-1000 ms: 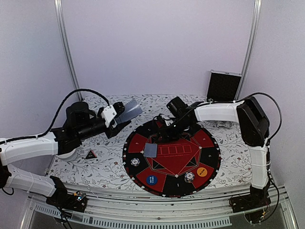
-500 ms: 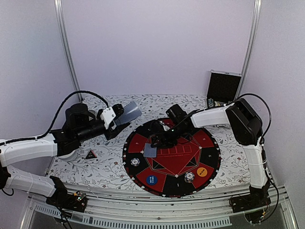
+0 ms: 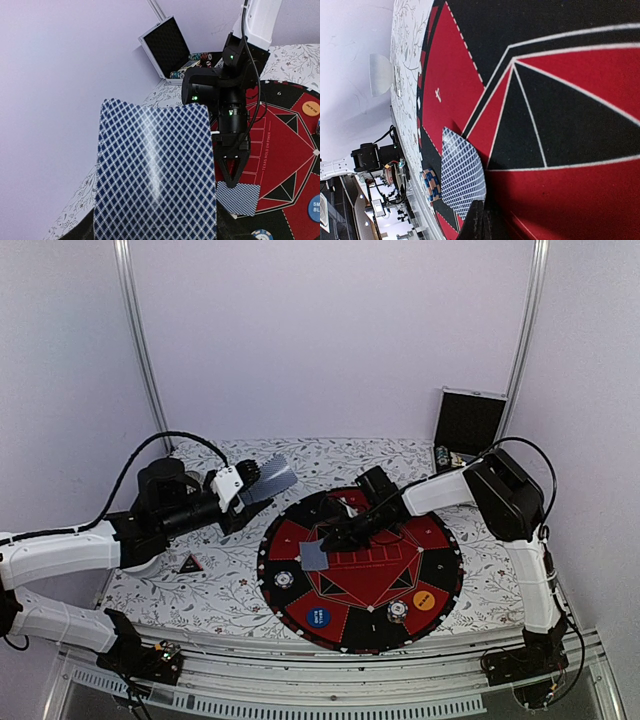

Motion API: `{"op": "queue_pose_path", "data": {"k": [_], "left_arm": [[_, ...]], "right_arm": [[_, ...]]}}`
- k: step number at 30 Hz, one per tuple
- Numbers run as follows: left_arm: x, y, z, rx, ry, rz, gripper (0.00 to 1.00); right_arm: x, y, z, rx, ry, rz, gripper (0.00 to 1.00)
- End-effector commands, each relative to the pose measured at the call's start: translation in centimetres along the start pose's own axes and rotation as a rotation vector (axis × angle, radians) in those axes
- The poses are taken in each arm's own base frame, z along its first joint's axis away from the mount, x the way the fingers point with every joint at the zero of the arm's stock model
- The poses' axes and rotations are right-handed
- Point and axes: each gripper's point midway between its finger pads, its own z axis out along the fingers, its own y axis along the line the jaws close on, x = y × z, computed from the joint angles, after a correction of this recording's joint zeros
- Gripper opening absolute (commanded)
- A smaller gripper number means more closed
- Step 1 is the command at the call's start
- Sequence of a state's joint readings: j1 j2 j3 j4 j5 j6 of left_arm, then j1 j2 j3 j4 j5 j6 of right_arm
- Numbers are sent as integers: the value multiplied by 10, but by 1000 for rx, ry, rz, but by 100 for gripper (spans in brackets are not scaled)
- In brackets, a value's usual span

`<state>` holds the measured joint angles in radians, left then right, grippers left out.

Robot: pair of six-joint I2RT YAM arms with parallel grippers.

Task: Distribute texas hold em gaming equipment
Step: Pick up the poker card from the poker table mat.

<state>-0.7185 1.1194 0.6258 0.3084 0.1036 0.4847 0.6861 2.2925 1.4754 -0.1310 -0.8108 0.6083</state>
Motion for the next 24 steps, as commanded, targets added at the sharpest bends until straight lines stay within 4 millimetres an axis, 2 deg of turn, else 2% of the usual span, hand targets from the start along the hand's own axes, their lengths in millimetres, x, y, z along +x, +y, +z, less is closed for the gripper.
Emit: {"op": "queue_pose_path", "data": {"k": [1,6,11,15,18,21,24], "left_arm": [[-6,3,-4,-11,-30,3,57],[-5,1,-3,-2,-30,-2,57],[-7,0,-3,4,-37,-9,57],[-9,-1,-3,12,-47,-17,57],[-10,-2,-4,16,-51,-20,57],[-10,-2,-4,19,-53,-22,57],[-11,-3,-4,21,-53,-21,57]], "right_arm": [[4,2,2,-40,12,0,2],[-11,41,-29,-100,-39,-96,2],[-23,82,-78,-138,-124,-176,2],[-24,99,-117,-115,-196,-208,2],[-18,102,-148,-73,-240,-218,2],[-7,92,-178,1,-273,-211,2],[6,71,-209,91,-293,-184,2]]}}
